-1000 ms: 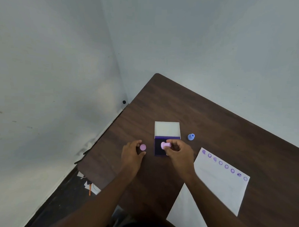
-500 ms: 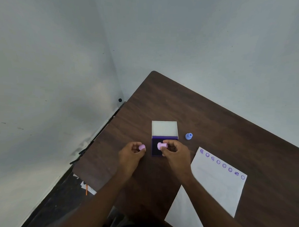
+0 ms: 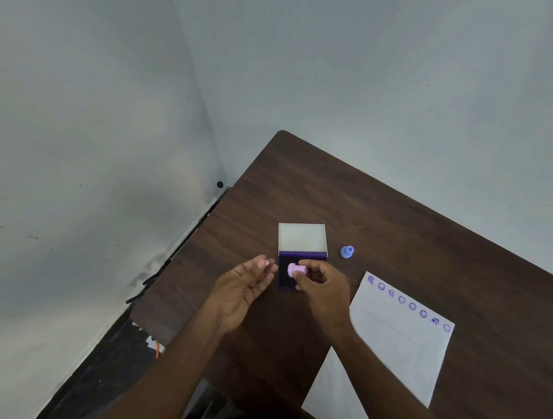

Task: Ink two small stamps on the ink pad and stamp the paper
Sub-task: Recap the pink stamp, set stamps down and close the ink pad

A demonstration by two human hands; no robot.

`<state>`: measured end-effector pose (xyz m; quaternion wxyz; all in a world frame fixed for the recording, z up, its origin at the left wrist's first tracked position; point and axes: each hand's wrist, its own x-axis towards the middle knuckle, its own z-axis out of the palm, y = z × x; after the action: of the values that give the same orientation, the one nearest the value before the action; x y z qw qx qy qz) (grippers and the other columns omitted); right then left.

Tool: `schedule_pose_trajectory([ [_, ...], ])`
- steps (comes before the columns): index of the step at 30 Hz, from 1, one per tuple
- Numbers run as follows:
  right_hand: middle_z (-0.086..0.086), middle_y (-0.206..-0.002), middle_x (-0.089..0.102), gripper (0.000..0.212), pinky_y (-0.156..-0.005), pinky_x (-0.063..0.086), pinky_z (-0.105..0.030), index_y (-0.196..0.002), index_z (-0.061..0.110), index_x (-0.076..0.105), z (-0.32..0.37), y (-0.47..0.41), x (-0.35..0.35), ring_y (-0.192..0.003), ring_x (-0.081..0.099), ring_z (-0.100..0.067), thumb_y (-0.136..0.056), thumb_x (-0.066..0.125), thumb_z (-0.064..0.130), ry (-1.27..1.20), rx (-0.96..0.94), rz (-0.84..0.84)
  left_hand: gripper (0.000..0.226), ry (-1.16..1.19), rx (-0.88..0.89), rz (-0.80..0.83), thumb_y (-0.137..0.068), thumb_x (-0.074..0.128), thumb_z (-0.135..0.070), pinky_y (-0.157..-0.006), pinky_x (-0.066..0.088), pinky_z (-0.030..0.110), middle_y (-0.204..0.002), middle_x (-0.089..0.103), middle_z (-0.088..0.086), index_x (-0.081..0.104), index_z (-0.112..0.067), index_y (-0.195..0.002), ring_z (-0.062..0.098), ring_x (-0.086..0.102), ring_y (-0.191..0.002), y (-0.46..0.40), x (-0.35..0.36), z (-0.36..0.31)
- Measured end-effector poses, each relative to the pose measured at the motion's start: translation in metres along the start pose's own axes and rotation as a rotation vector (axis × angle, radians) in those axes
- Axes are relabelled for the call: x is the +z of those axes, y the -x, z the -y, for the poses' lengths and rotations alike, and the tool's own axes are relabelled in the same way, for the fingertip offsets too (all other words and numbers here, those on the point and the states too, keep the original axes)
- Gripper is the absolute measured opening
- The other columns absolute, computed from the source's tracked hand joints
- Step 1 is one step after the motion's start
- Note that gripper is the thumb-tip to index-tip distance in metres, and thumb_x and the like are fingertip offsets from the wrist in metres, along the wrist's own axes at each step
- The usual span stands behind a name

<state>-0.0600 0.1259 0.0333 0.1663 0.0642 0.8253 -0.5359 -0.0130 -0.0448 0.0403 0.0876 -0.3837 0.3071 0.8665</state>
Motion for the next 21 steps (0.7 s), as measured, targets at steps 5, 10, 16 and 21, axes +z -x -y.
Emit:
schedule_pose_trajectory([
  [5,0.006,-0.09,0.074,0.022,-0.079,0.06,-0.043,-0.093,0.027,0.07,0.001,0.001,-0.001,-0.081,0.07,-0.015,-0.077,0.075,0.04,-0.049,0.02,0.03,0.034,-0.291,0.115,-0.036,-0.088,0.064,-0.011,-0.09,0.056,0.032,-0.111,0.072,0.012,0.064,-0.01,-0.123,0.022,0.069,-0.102,0.004,0.006,0.003],
  [10,0.005,-0.098,0.074,0.033,-0.085,0.059,-0.04,-0.101,0.024,0.071,0.002,-0.001,0.0,-0.089,0.07,-0.014,-0.075,0.075,0.043,-0.067,0.031,0.098,0.036,-0.913,0.311,-0.036,-0.092,0.061,-0.027,-0.08,0.055,0.017,-0.108,0.072,-0.002,0.059,-0.026,-0.129,0.013,0.067,-0.098,0.002,0.006,0.008],
  [16,0.001,-0.101,0.072,0.028,-0.08,0.053,-0.012,-0.106,0.016,0.069,0.008,0.0,-0.001,-0.088,0.067,-0.011,-0.08,0.073,0.026,-0.037,0.014,0.139,0.052,-0.815,0.323,-0.081,-0.078,0.077,-0.016,-0.066,0.055,0.014,-0.081,0.077,-0.004,0.059,-0.017,-0.128,0.011,0.074,-0.074,-0.002,0.009,0.006],
  [21,0.006,-0.096,0.068,0.029,-0.071,0.048,-0.002,-0.107,0.015,0.069,0.012,0.002,0.001,-0.084,0.065,-0.008,-0.079,0.073,0.024,-0.04,-0.007,0.163,0.032,-0.823,0.334,-0.046,-0.077,0.077,-0.008,-0.062,0.056,0.016,-0.073,0.077,-0.005,0.07,0.002,-0.106,0.012,0.073,-0.067,-0.005,0.006,0.004],
])
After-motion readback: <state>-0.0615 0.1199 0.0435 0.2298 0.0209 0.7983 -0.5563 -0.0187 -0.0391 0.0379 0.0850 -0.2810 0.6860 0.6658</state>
